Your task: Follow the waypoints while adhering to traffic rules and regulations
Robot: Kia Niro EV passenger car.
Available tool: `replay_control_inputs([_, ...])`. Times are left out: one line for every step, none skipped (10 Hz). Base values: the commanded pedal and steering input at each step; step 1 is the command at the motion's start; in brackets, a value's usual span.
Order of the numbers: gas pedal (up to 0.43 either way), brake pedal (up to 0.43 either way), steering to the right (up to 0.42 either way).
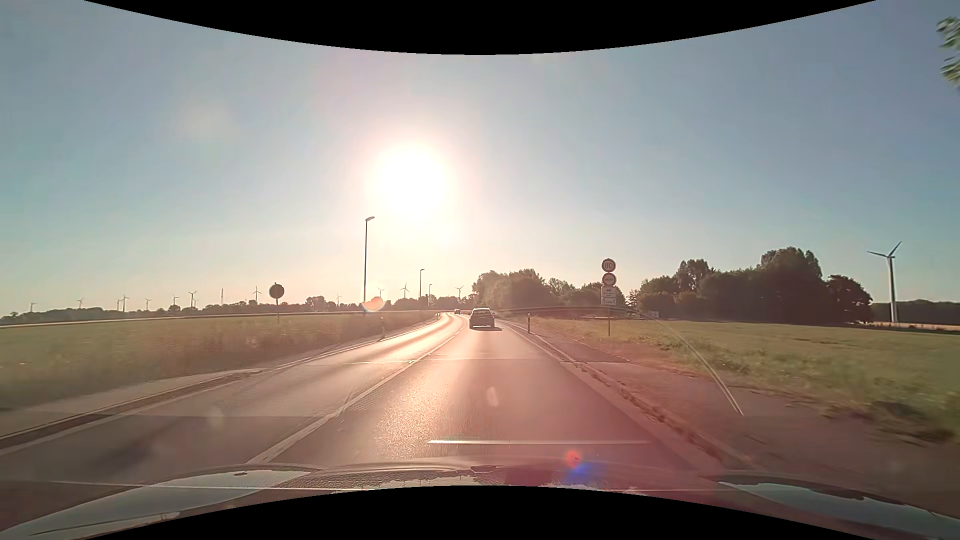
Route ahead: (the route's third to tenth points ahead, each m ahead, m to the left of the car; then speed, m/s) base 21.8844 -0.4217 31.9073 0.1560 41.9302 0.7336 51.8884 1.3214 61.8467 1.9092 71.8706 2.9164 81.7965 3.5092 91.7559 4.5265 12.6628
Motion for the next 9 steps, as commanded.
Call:
replay_control_inputs([0.299, 0.000, -0.001])
replay_control_inputs([0.299, 0.000, -0.004])
replay_control_inputs([0.299, 0.000, -0.004])
replay_control_inputs([0.299, 0.000, -0.004])
replay_control_inputs([0.299, 0.000, -0.004])
replay_control_inputs([0.299, 0.000, -0.004])
replay_control_inputs([0.287, 0.000, -0.004])
replay_control_inputs([0.287, 0.000, -0.004])
replay_control_inputs([0.287, 0.000, -0.004])
